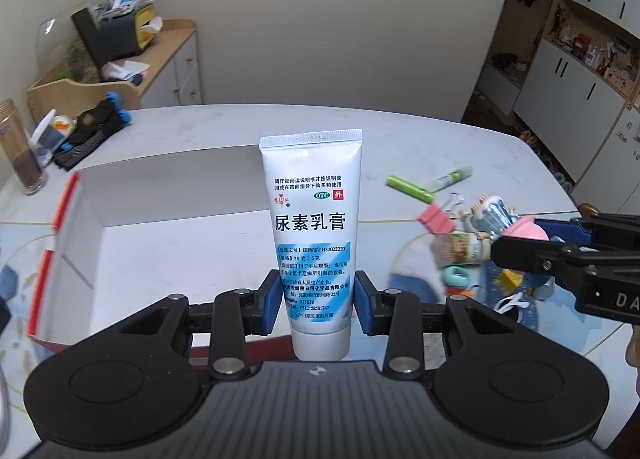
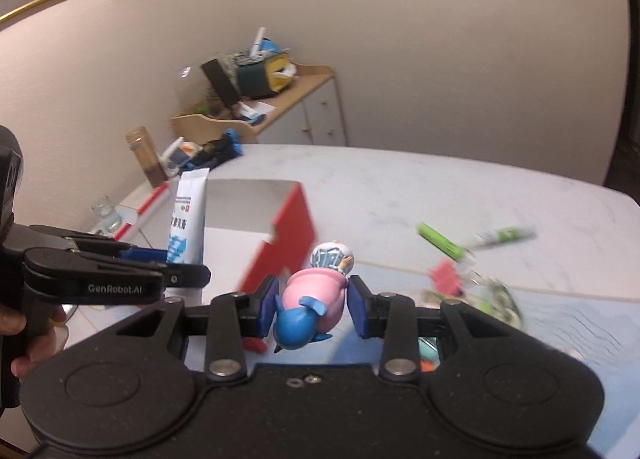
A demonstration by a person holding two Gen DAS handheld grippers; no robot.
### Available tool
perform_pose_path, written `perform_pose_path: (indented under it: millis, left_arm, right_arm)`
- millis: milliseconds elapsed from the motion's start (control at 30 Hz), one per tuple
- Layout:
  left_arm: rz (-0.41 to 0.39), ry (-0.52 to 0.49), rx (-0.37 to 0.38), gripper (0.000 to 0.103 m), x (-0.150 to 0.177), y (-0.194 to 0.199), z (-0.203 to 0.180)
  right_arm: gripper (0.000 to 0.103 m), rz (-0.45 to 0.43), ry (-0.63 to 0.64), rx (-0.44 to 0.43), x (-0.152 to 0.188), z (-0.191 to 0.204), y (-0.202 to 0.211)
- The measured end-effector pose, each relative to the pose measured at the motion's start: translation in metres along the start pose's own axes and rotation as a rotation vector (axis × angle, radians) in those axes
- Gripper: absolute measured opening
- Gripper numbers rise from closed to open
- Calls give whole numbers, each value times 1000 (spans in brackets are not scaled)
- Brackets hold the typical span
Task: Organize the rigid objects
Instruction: 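Carry the tube with the left tool while the right tool carries the figurine into the box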
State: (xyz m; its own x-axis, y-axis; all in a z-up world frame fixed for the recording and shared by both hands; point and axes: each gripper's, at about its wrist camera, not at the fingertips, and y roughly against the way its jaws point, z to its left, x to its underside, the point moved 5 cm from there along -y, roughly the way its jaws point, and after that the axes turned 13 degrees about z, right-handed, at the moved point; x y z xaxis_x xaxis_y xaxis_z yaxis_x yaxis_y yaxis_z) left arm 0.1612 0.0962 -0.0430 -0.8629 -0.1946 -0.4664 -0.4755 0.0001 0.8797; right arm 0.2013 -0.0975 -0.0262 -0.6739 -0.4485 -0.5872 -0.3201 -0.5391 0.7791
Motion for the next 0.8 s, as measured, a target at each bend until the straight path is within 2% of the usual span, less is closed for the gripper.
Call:
perform_pose_path:
  millis: [100, 367, 600, 800]
  left_arm:
    - [10, 8, -24, 37, 0, 0, 28]
    - [32, 62, -72, 37, -13, -7, 101]
    - [150, 75, -79, 37, -21, -47, 146]
    - [240, 81, -99, 37, -17, -83, 162]
  right_arm:
    - [36, 5, 13, -16, -14, 23, -15]
    - [36, 14, 58, 5, -41, 77, -61]
    - [36, 50, 115, 38, -58, 115, -109]
    - [36, 121, 161, 88, -52, 130, -155]
